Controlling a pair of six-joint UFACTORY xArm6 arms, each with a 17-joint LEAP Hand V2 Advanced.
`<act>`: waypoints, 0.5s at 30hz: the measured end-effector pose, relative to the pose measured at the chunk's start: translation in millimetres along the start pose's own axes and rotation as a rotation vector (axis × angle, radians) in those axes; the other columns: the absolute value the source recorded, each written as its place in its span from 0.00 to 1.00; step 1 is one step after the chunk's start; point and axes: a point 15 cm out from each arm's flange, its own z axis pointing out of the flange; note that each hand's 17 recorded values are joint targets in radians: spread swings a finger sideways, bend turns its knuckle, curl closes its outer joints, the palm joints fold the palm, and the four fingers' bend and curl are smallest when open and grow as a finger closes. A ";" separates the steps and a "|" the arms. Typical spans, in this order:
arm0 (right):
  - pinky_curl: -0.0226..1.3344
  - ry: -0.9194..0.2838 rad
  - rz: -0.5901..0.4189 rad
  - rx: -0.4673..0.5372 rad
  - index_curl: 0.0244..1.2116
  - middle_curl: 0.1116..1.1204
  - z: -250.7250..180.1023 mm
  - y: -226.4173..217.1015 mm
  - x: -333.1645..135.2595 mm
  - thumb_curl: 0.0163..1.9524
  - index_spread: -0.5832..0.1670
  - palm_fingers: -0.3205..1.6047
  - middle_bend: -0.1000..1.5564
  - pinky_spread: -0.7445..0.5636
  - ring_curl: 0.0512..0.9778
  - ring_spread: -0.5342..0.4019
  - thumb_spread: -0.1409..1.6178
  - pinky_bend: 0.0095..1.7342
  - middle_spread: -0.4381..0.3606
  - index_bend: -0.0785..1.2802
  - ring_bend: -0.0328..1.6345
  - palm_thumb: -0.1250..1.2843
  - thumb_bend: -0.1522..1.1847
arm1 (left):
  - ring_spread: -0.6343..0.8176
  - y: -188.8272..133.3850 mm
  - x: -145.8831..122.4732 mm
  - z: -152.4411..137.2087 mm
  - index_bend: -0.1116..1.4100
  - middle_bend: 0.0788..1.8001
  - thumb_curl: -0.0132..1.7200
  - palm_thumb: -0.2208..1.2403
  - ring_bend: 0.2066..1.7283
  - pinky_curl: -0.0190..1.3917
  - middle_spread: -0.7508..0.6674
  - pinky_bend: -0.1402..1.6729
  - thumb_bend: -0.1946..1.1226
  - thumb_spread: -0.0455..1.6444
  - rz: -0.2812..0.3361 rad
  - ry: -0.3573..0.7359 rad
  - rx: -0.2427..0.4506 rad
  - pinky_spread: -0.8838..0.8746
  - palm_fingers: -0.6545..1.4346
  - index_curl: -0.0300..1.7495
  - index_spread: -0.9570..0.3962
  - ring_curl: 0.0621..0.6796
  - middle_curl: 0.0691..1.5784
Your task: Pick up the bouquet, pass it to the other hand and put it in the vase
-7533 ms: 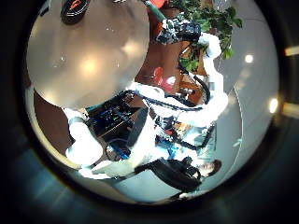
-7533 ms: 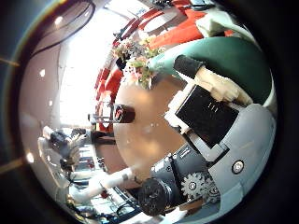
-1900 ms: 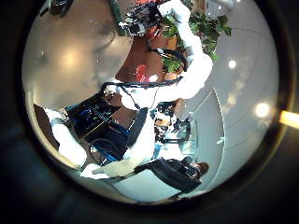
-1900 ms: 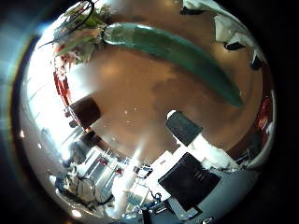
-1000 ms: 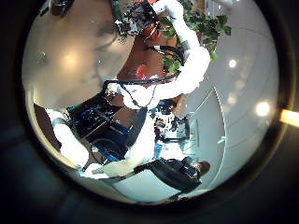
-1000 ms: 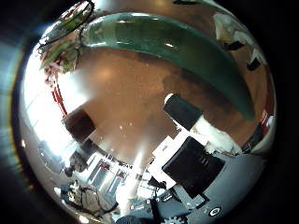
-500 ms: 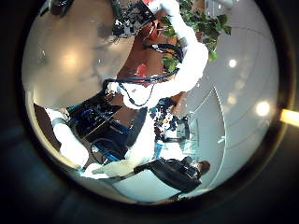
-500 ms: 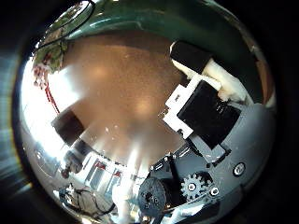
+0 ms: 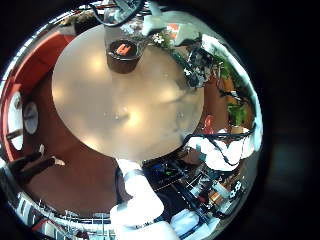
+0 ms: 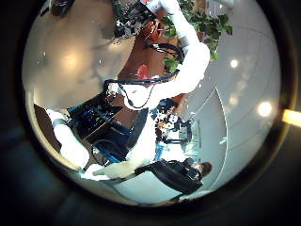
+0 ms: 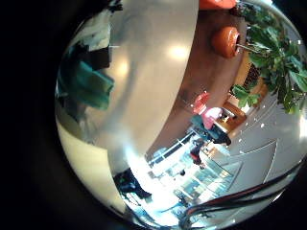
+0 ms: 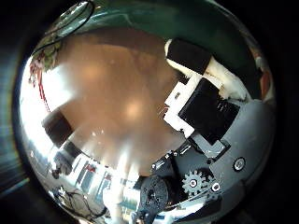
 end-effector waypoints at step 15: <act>0.59 -0.170 -0.008 0.361 0.91 0.86 -101.6 17.4 53.3 0.45 0.30 0.74 0.84 0.43 0.76 0.34 0.60 0.78 0.32 0.80 0.86 0.92 0.18 | 0.82 -0.7 1.4 -1.6 0.19 0.07 0.17 0.31 0.15 0.19 0.79 0.18 0.13 0.74 -0.005 0.001 0.006 0.79 0.39 0.23 0.77 0.22 0.20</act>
